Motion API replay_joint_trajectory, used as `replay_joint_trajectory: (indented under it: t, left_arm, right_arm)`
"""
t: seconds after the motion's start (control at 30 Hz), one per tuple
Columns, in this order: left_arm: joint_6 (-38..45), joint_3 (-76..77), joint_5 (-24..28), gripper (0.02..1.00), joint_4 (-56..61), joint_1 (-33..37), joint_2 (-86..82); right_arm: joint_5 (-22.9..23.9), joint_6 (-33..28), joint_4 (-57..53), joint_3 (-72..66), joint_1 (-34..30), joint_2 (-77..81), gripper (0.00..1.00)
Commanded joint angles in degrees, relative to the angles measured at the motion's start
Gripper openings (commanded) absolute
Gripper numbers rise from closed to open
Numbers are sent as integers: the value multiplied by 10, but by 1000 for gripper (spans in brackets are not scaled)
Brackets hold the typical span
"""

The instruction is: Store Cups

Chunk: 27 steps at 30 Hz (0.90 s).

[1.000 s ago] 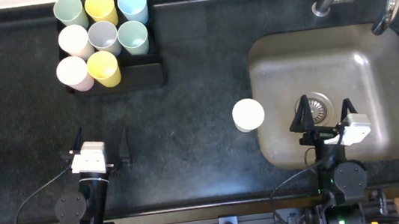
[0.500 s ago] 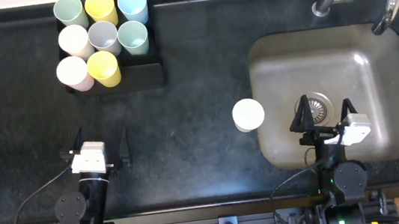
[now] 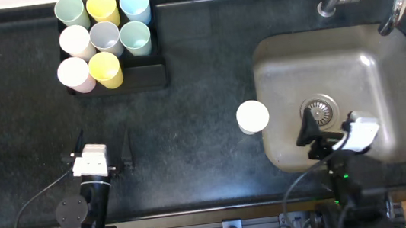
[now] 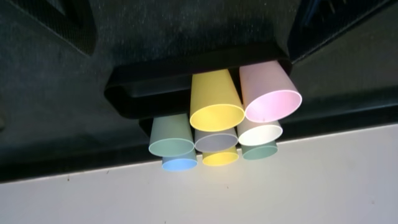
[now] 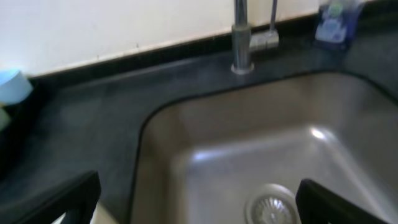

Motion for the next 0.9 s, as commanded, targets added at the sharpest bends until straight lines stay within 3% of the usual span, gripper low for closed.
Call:
replay_joint_trajectory:
  t: [0.03,0.17,0.4,0.57,0.7,0.77,0.9]
  left_arm:
    - [11,0,9,1000,-3,3,-6]
    - [11,0,9,1000,-3,3,-6]
    - [11,0,9,998,-3,3,-6]
    - [11,0,9,998,-3,3,-6]
    - [11,0,9,998,-3,3,-6]
    - [11,0,9,998,-3,3,-6]
    - [11,0,9,998,-3,3,-6]
  right_arm:
    - [-5,2,-96,203,-3,186,998]
    - [-2,-8,-218,400,21,411,998]
    - [18,-86,-442,649,122,688,998]
    - [12,-156,-467,665,163,769,998]
    - [-67,-260,-460,653,173,816,998]
    - [-89,-282,-453,647,173,836,998]
    - [-89,-299,-428,624,172,861,998]
